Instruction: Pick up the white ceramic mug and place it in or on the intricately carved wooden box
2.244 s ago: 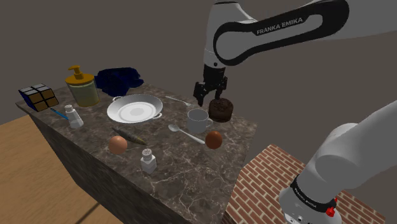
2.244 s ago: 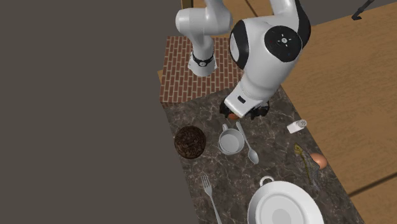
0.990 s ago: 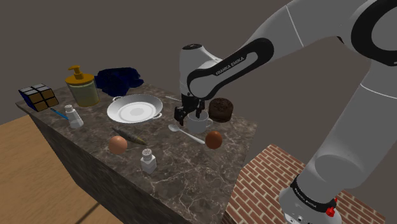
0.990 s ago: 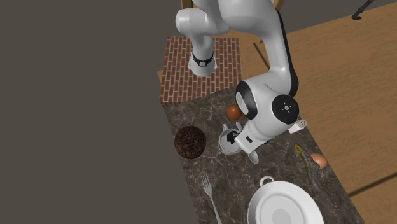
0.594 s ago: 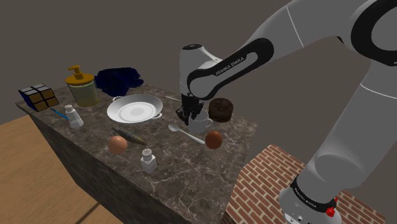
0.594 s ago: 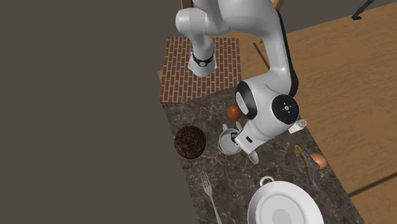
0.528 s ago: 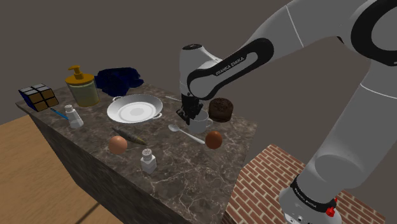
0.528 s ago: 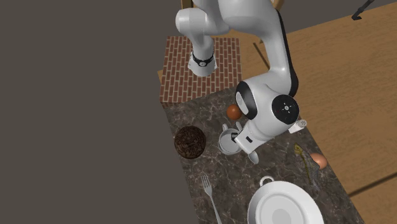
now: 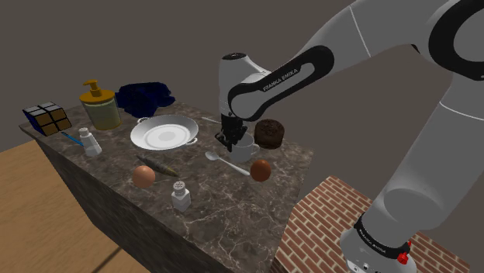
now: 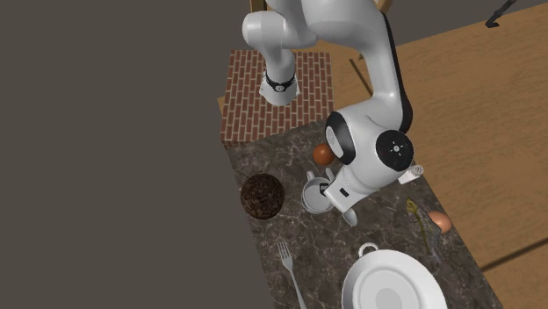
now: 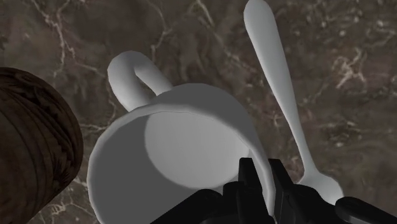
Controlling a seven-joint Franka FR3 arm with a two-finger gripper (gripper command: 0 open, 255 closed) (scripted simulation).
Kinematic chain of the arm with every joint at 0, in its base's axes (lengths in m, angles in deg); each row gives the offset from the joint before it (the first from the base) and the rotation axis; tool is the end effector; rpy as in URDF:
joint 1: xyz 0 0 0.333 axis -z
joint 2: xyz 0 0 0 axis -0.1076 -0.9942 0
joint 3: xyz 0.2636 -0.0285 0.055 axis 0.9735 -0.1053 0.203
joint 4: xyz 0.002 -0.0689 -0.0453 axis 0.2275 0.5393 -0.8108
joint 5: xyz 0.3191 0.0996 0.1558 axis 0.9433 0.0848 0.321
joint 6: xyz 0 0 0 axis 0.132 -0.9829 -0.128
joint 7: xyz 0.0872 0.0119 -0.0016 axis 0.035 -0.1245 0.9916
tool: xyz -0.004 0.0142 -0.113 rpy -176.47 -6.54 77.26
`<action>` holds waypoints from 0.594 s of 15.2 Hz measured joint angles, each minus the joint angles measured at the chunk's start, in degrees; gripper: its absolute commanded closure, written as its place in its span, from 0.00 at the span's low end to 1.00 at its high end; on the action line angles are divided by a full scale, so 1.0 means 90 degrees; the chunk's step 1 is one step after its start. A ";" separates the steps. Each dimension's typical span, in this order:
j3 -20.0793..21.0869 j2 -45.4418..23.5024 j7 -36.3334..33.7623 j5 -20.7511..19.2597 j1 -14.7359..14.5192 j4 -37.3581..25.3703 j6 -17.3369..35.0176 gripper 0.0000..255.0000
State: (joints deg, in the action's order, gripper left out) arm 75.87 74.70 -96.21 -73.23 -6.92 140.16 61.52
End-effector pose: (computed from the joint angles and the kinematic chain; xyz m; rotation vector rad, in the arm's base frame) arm 0.4829 0.1795 0.3151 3.0886 -0.0396 0.0666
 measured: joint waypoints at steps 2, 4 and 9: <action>0.0008 0.0078 0.0030 0.0047 -0.0002 -0.0068 -0.0139 1.00; 0.0008 0.0160 0.0078 0.0096 0.0005 -0.0146 -0.0291 1.00; 0.0008 0.0406 0.0194 0.0230 0.0013 -0.0325 -0.0693 1.00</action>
State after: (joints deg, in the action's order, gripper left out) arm 75.94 78.35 -94.46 -71.16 -6.80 137.24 55.28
